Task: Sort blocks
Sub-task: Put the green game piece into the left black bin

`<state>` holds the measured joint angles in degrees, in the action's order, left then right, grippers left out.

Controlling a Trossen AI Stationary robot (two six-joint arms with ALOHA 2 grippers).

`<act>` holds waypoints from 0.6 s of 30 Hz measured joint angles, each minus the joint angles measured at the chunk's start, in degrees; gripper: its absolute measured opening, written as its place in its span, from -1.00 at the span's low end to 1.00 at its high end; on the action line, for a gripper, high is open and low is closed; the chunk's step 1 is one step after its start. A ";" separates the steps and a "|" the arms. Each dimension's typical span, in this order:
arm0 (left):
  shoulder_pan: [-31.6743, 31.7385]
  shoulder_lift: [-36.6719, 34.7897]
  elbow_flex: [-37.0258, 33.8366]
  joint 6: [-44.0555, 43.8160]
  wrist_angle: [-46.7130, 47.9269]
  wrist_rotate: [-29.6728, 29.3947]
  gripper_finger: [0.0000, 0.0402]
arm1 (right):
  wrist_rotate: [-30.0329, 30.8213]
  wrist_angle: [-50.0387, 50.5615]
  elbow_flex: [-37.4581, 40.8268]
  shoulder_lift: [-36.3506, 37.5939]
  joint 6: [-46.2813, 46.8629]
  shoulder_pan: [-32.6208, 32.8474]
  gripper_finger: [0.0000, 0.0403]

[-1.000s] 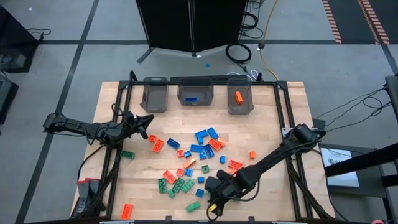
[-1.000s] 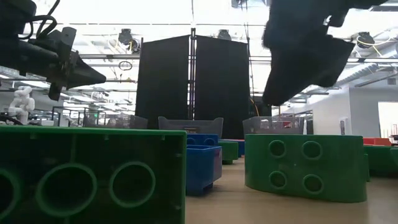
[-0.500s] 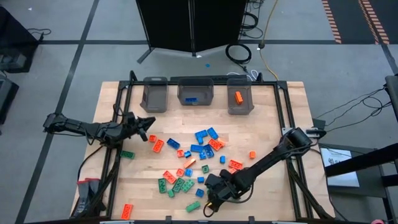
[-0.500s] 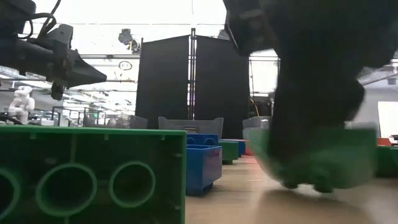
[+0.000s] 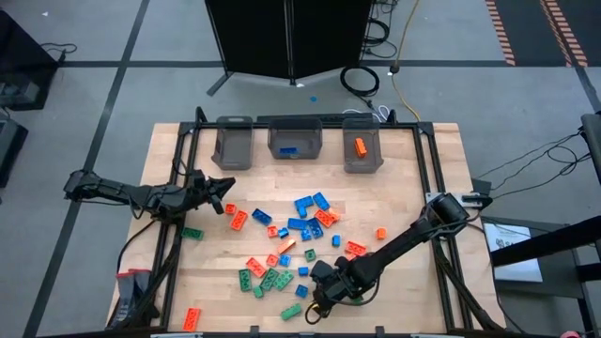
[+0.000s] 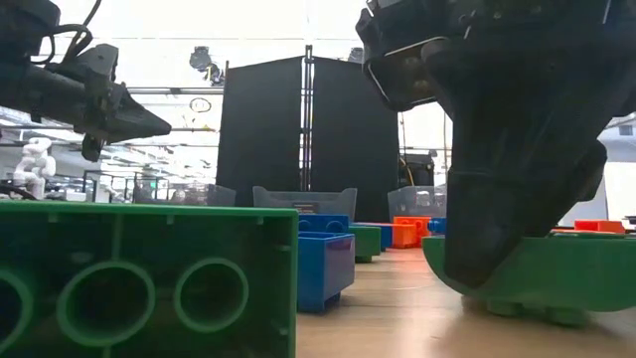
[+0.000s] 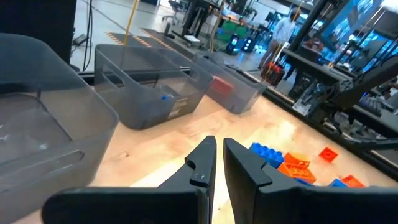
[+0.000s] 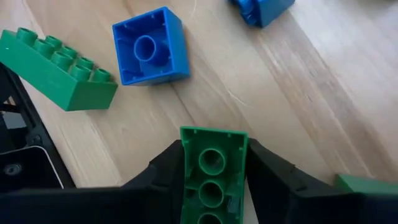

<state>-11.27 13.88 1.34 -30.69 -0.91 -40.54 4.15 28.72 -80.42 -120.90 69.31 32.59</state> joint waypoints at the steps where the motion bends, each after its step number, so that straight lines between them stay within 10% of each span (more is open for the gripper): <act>1: 0.00 -0.04 0.00 -0.05 -0.02 -0.01 -0.84 | 0.01 -0.16 -0.02 0.05 -0.13 -0.19 -0.40; 18: -0.02 -0.02 0.00 -0.46 -0.04 -0.10 -0.84 | 16.01 18.59 -28.61 5.62 -31.21 -18.00 -0.40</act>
<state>-11.28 13.87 1.34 -31.16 -0.95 -40.64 20.16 47.31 -109.04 -115.28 38.11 14.59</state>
